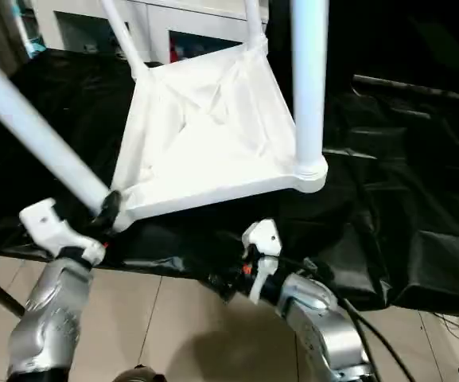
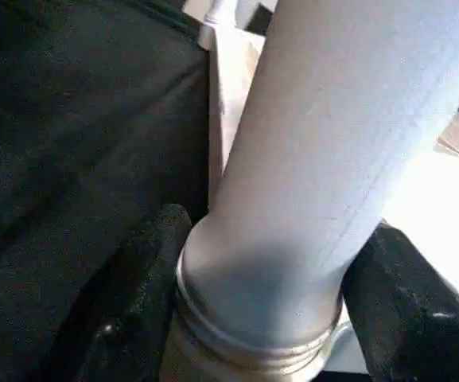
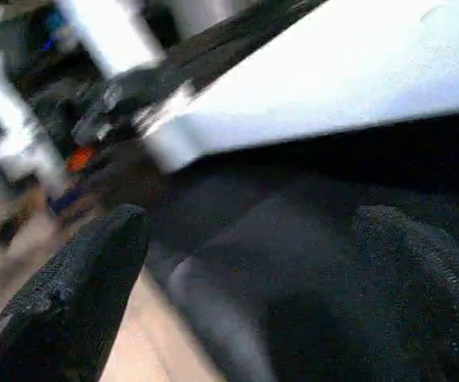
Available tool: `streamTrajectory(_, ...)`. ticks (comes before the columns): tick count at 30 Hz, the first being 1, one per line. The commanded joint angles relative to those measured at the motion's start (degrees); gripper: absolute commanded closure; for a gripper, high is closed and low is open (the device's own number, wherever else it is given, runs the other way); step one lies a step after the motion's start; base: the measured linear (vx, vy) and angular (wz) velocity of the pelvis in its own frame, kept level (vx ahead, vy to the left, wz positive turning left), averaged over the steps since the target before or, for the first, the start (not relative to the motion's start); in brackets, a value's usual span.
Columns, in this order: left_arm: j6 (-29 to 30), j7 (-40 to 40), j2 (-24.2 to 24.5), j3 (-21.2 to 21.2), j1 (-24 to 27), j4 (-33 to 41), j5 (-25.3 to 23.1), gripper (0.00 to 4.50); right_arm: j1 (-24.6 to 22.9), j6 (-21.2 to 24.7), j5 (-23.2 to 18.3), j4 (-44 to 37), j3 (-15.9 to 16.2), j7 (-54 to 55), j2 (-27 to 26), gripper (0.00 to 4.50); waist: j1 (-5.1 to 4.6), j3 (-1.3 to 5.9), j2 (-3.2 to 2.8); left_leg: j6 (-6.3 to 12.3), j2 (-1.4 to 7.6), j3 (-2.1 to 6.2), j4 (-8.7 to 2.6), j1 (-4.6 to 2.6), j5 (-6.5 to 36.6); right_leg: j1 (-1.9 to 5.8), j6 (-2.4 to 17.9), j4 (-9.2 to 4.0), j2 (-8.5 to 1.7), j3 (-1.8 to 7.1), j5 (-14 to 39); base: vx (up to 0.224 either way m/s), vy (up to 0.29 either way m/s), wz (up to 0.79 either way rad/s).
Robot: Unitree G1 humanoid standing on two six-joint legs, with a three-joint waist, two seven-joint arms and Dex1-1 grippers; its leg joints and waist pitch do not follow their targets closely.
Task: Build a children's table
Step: Flip table
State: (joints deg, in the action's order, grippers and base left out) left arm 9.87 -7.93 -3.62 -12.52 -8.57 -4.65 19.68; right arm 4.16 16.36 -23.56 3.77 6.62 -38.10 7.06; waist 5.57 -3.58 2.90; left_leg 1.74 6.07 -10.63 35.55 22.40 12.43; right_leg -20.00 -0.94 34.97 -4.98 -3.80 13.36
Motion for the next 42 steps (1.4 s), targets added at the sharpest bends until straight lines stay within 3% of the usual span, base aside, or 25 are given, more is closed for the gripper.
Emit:
streamTrajectory(1, -0.67, -1.65, -3.64, 3.42, -2.97, 0.20, 1.62, 1.76, 0.82, 1.42, -3.70, 0.26, -3.47, 2.47, -1.35, 0.00, -0.65, 3.18, -0.47, -3.06, 8.35, 4.02, -6.38, -1.88, 9.88, 0.89, 12.21, -3.27, -6.20, 3.73, -3.06, 0.000, 0.000, 0.00)
streamTrajectory(2, -0.67, -1.61, -3.66, 3.45, -3.04, 0.12, 1.53, 1.76, 0.86, 1.45, -3.89, 0.27, -3.63, 2.60, -1.50, 0.00, -0.65, 3.25, -0.48, -3.01, 8.38, 4.04, -6.35, -1.91, 9.67, 0.92, 12.28, -3.18, -6.20, 3.67, -3.41, 0.000, 0.000, 0.00)
streamTrajectory(3, -1.24, -0.73, -3.85, 3.47, -4.00, -1.06, 1.15, 1.76, 1.65, 2.40, -6.98, 0.24, -5.90, 4.51, -3.55, 0.00, -0.75, 3.24, -0.89, -2.92, 8.36, 4.19, -6.39, -1.83, 9.33, 1.01, 12.32, -3.07, -6.20, 3.65, -3.92, 0.000, 0.000, 0.00)
streamTrajectory(5, -1.55, -0.05, -3.73, 3.47, -4.89, -2.16, 1.35, 1.76, 2.86, 3.23, -9.98, 1.07, -8.43, 7.25, -5.77, 0.00, -1.00, 3.32, -0.69, -2.76, 8.27, 4.02, -6.32, -1.96, 9.15, 0.91, 12.92, -2.98, -6.14, 3.62, -4.81, 0.000, 0.000, 0.00)
streamTrajectory(7, -1.76, 0.01, -3.74, 3.39, -5.29, -2.57, 1.37, 1.76, 3.69, 3.92, -11.61, 1.81, -10.07, 8.60, -7.08, 0.00, -0.96, 3.27, -1.03, -2.93, 8.34, 3.94, -6.37, -1.91, 9.76, 0.89, 13.35, -3.07, -6.30, 3.66, -3.46, 0.000, 0.000, 0.00)
streamTrajectory(9, -1.91, -0.24, -4.24, 3.28, -6.01, -3.19, 0.67, 1.76, 7.60, 5.95, -17.18, 5.23, -14.29, 10.21, -10.39, 0.00, -1.08, 3.38, -1.31, -3.13, 8.30, 4.00, -6.34, -1.84, 9.12, 0.99, 13.66, -2.85, -6.17, 3.60, -4.69, 0.000, 0.000, 0.00)
streamTrajectory(12, -2.03, -0.19, -4.67, 3.30, -6.24, -3.43, 0.15, 1.76, 9.85, 6.02, -18.73, 7.38, -15.70, 10.48, -11.42, 0.00, -1.12, 3.44, -1.31, -2.49, 8.22, 3.78, -6.13, -1.76, 6.96, 1.07, 14.52, -2.61, -6.21, 3.49, -6.25, 0.000, 0.000, 0.00)
streamTrajectory(14, -2.62, -0.04, -5.24, 3.92, -6.29, -3.82, -0.40, 1.76, 14.99, 4.83, -20.02, 12.50, -18.07, 11.39, -12.72, 0.00, -1.07, 3.51, -1.23, -2.17, 8.24, 3.67, -6.06, -1.78, 6.50, 1.13, 14.80, -2.58, -6.42, 3.42, -5.85, 0.000, 0.000, 0.00)
streamTrajectory(16, -2.73, 0.04, -5.36, 4.09, -6.25, -3.83, -0.48, 1.76, 16.09, 4.46, -20.07, 13.59, -18.46, 11.72, -12.87, 0.00, -1.69, 3.69, -1.19, -1.82, 8.07, 3.74, -5.94, -1.24, 4.46, 1.41, 15.07, -2.19, -6.32, 3.29, -7.40, 0.000, 0.000, 0.00)
streamTrajectory(18, -2.90, 0.20, -5.73, 4.52, -5.96, -3.66, -0.49, 1.76, 18.88, 2.96, -19.44, 16.71, -19.54, 13.72, -13.12, 0.00, -1.99, 4.19, -0.77, 0.05, 7.78, 3.43, -5.10, -1.32, -0.52, 1.36, 15.54, -1.70, -6.25, 3.19, -12.99, 0.000, 0.000, 0.00)
streamTrajectory(19, -2.96, 0.21, -5.86, 4.76, -5.76, -3.54, -0.49, 1.76, 20.21, 2.04, -19.29, 18.31, -20.45, 15.42, -13.34, 0.00, -2.11, 4.35, -0.93, 1.91, 7.59, 3.20, -4.66, -1.26, -3.68, 1.11, 16.28, -1.28, -6.26, 3.12, -16.16, 0.000, 0.000, 0.00)
streamTrajectory(21, -3.13, 0.34, -6.15, 4.85, -5.47, -3.39, -0.42, 1.76, 23.71, 0.31, -20.04, 22.69, -23.88, 19.17, -13.65, 0.00, -2.38, 4.13, -0.85, 3.76, 7.65, 2.89, -4.70, -1.01, -1.83, 1.00, 17.40, -1.52, -6.46, 3.20, -13.17, 0.000, 0.000, 0.00)
streamTrajectory(25, -3.19, 0.66, -6.59, 4.24, -5.26, -3.26, -0.01, 1.76, 26.09, -0.47, -21.09, 26.41, -26.31, 20.50, -13.33, 0.00, -2.11, 4.13, -0.95, 4.66, 7.84, 2.47, -4.46, -1.24, -1.91, 0.71, 17.69, -1.47, -6.20, 3.22, -12.09, 0.000, 0.000, 0.00)
streamTrajectory(29, -3.42, 1.17, -7.09, 3.62, -5.13, -3.18, 0.90, 1.76, 26.75, -0.19, -20.34, 27.37, -26.23, 19.43, -12.87, 0.00, -1.66, 4.08, -0.83, 5.09, 7.92, 2.22, -4.39, -1.26, -1.67, 0.57, 17.67, -1.44, -6.04, 3.26, -10.92, 0.000, 0.000, 0.00)
streamTrajectory(36, -4.09, 1.65, -7.19, 2.38, -5.72, -4.23, 3.01, 1.76, 26.03, 1.22, -20.61, 24.67, -25.71, 18.24, -13.16, 0.00, -1.69, 4.02, -1.30, 3.39, 7.96, 2.32, -4.71, -1.23, 0.94, 0.50, 17.10, -1.56, -5.97, 3.32, -8.86, 0.000, 0.000, 0.00)
streamTrajectory(38, -3.86, 1.05, -7.22, 2.30, -5.85, -4.39, 3.57, 1.76, 26.13, 1.27, -20.73, 24.74, -25.82, 18.04, -13.16, 0.00, -1.74, 4.06, -1.11, 3.07, 7.95, 2.30, -4.75, -1.24, 1.39, 0.51, 17.07, -1.60, -5.92, 3.30, -8.78, 0.000, 0.000, 0.00)
streamTrajectory(39, -3.04, -0.73, -7.59, 2.54, -5.87, -4.27, 5.09, 1.76, 27.52, 0.48, -20.46, 27.11, -26.49, 18.26, -12.90, 0.00, -1.66, 4.05, -1.56, 2.83, 7.93, 2.34, -4.76, -1.27, 1.52, 0.47, 17.09, -1.54, -5.95, 3.30, -8.75, 0.000, 0.000, 0.00)
streamTrajectory(40, -2.71, -1.37, -7.82, 2.75, -5.80, -4.08, 5.63, 1.76, 28.21, -0.03, -20.16, 28.36, -26.77, 18.45, -12.73, 0.00, -1.83, 4.09, -1.21, 2.58, 7.90, 2.30, -4.78, -1.21, 1.52, 0.54, 17.28, -1.55, -5.91, 3.28, -8.88, 0.000, 0.000, 0.00)
streamTrajectory(42, -2.18, -2.71, -7.85, 3.37, -5.53, -3.54, 6.36, 1.76, 29.61, 0.00, -19.90, 30.52, -27.24, 19.12, -12.27, 0.00, -1.94, 4.09, -1.19, 2.44, 7.84, 2.23, -4.75, -1.17, 1.53, 0.49, 17.61, -1.53, -5.89, 3.24, -8.90, 0.000, 0.000, 0.00)
